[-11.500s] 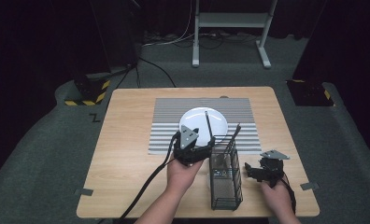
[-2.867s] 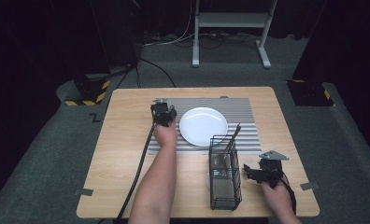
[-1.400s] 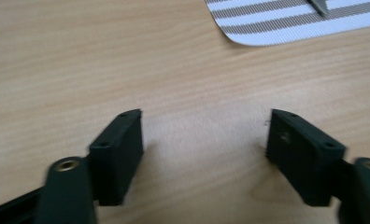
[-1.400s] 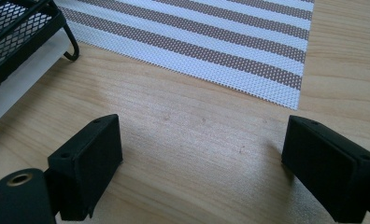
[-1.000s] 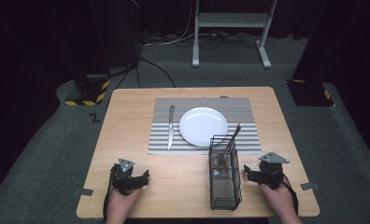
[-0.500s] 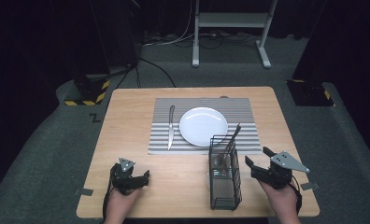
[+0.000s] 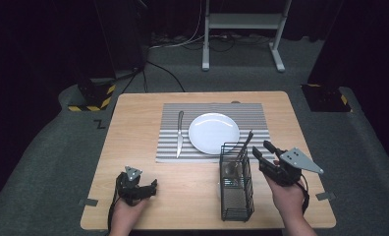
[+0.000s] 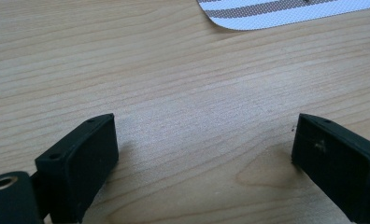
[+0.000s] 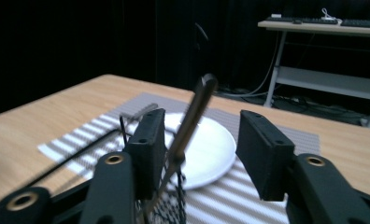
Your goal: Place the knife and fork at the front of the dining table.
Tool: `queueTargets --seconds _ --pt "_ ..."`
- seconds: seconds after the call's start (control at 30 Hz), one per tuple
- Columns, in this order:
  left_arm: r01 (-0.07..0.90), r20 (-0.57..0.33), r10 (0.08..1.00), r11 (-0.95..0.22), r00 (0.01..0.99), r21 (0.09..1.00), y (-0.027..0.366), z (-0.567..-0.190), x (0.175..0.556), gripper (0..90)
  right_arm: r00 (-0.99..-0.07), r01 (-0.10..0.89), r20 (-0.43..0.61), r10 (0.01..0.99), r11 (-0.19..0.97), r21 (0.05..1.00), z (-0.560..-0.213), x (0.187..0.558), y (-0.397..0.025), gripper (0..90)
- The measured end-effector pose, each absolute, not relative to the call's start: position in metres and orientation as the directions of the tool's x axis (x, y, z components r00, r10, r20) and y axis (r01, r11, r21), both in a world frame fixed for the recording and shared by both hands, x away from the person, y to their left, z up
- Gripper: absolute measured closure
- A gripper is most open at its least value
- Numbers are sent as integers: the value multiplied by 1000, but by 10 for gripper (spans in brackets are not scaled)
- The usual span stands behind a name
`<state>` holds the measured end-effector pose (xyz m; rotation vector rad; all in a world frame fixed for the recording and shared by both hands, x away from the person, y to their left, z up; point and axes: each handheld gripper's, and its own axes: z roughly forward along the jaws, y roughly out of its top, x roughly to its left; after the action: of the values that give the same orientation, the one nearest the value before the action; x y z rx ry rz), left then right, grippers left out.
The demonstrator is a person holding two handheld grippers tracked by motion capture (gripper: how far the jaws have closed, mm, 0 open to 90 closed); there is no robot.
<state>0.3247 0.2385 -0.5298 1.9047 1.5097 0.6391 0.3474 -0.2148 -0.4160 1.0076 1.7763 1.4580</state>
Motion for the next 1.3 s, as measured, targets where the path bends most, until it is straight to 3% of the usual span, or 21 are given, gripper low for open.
queueTargets --seconds 0.53,0.93,1.3 --pt "674 -5 972 -158 234 721 239 -530 325 70 -498 222 103 861 11 975 -420 378 -194 802" --pt "673 -3 972 -161 236 722 239 -530 325 70 -559 188 119 821 -15 982 -411 366 -190 878" --pt "673 -3 972 -161 237 722 239 -530 325 70 -589 135 73 805 9 991 -396 357 -181 882"
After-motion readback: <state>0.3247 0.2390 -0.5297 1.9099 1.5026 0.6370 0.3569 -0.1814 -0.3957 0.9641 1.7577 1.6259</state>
